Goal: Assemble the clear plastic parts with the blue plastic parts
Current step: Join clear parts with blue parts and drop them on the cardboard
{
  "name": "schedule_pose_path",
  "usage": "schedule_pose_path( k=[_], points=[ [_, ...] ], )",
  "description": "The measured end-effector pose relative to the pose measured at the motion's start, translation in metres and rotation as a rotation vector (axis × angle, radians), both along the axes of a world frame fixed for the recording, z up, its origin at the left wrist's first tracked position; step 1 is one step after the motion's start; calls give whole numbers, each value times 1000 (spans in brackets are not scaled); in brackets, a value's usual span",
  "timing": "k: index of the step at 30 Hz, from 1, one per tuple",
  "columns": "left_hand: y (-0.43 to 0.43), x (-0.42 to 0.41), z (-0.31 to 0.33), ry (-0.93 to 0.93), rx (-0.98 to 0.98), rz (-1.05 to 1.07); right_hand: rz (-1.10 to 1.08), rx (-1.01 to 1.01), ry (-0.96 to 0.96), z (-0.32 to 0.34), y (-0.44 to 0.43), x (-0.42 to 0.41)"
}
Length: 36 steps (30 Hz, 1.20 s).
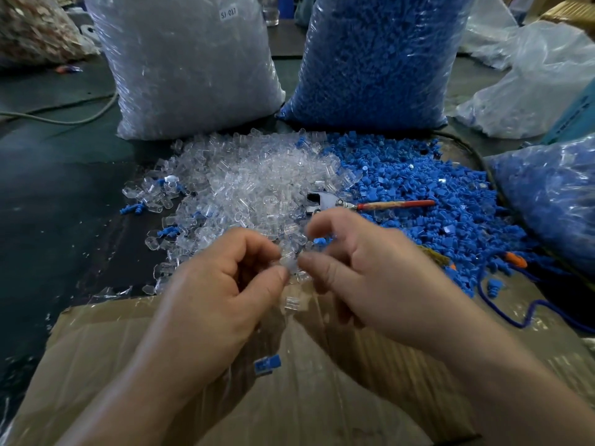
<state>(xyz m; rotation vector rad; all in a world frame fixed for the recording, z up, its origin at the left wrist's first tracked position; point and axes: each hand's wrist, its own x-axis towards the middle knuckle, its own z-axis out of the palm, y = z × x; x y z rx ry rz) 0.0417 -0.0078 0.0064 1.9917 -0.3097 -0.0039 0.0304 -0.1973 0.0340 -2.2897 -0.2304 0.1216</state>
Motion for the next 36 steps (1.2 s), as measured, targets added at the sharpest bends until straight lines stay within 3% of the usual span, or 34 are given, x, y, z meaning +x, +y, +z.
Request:
schedule_pose_path(
  k=[2, 5, 8, 22, 28, 36],
  points=[
    [7, 1, 2, 95, -32, -42, -84, -232, -39, 12, -16, -3],
    [10, -1, 6, 255, 52, -305, -150, -631, 8, 24, -32, -12],
    [3, -5, 4, 185, 198, -348, -114, -782, 99, 12, -29, -27],
    [-6, -3, -1, 138, 31, -126, -103, -668, -170, -34, -14, 5],
    [-6, -2, -4, 56, 98, -142, -73, -618, -250, -35, -8, 14],
    [-5, 1, -10, -21, 45, -64, -144, -366, -317, -29, -6, 4]
  ],
)
